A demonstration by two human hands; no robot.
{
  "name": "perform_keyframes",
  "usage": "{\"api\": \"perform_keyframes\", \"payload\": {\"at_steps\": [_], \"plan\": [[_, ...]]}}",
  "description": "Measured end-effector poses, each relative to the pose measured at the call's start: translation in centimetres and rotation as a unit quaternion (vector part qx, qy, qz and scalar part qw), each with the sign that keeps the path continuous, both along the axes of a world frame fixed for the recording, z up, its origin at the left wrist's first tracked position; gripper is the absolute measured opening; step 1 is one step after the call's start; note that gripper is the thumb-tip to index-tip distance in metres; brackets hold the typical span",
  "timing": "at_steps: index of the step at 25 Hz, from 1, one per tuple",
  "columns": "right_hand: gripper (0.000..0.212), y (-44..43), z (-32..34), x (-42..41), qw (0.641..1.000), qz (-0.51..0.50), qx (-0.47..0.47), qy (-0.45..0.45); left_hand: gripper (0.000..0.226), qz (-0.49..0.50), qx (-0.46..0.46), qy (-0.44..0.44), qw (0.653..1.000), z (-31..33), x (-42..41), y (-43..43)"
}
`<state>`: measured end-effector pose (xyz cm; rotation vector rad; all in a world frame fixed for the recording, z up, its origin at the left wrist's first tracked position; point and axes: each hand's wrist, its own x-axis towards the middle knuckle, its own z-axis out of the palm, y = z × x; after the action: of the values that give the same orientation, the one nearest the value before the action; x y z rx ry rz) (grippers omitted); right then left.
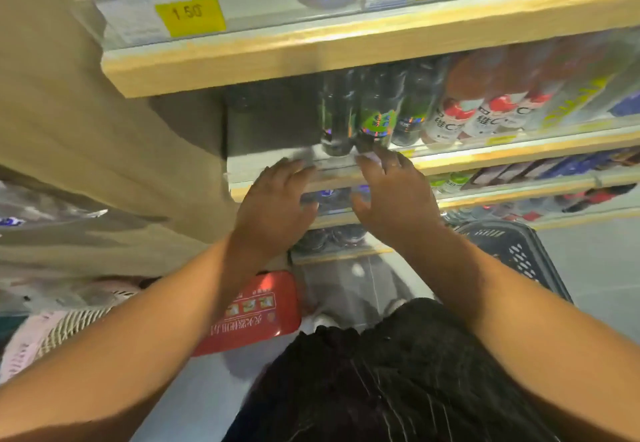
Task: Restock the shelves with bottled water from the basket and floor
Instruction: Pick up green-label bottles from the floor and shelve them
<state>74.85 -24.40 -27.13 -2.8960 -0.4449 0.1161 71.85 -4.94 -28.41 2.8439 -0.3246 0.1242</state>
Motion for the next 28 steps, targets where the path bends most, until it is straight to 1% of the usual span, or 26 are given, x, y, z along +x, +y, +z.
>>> {"api": "perform_keyframes", "payload": {"at_steps": [3, 6, 8, 12, 15, 16, 18, 20, 23, 26, 28], "plan": [[0.059, -5.8, 1.0, -3.3, 0.998, -0.046, 0.006, -0.046, 0.059, -0.050, 0.012, -0.003, 0.999, 1.6, -1.1, -4.3], [0.062, -11.4, 2.1, -6.3, 0.994, -0.104, -0.033, -0.010, 0.058, -0.119, 0.021, -0.028, 0.992, 2.7, -2.1, -9.3], [0.067, -14.7, 2.9, -7.9, 0.990, -0.135, -0.032, 0.021, 0.055, -0.168, 0.016, -0.039, 0.985, 3.4, -2.0, -12.4], [0.070, -21.7, 3.5, -12.8, 0.976, -0.209, -0.024, 0.054, 0.051, -0.226, 0.000, -0.001, 0.974, 5.7, -2.6, -21.1], [0.066, -26.7, 3.8, -17.4, 0.951, -0.303, 0.000, 0.059, 0.054, -0.319, 0.030, 0.016, 0.947, 6.6, -3.5, -28.7], [0.065, -28.0, 4.0, -18.7, 0.940, -0.336, 0.010, 0.061, 0.055, -0.346, 0.033, 0.019, 0.937, 6.7, -3.8, -30.9], [0.066, -30.6, 4.1, -21.7, 0.912, -0.404, 0.019, 0.060, 0.054, -0.410, 0.010, 0.012, 0.912, 6.4, -4.5, -35.7], [0.066, -32.8, 4.1, -24.7, 0.881, -0.469, 0.018, 0.067, 0.053, -0.484, 0.014, -0.023, 0.875, 5.8, -5.4, -39.8], [0.066, -34.7, 3.9, -28.1, 0.827, -0.555, 0.022, 0.081, 0.065, -0.583, 0.069, -0.070, 0.806, 4.8, -6.0, -44.3], [0.067, -34.8, 3.6, -30.6, 0.756, -0.649, 0.032, 0.084, 0.066, -0.652, 0.095, -0.057, 0.750, 4.2, -6.7, -48.0], [0.066, -34.0, 3.8, -31.5, 0.699, -0.710, 0.045, 0.077, 0.067, -0.696, 0.104, -0.041, 0.709, 4.1, -6.9, -50.3]]}}
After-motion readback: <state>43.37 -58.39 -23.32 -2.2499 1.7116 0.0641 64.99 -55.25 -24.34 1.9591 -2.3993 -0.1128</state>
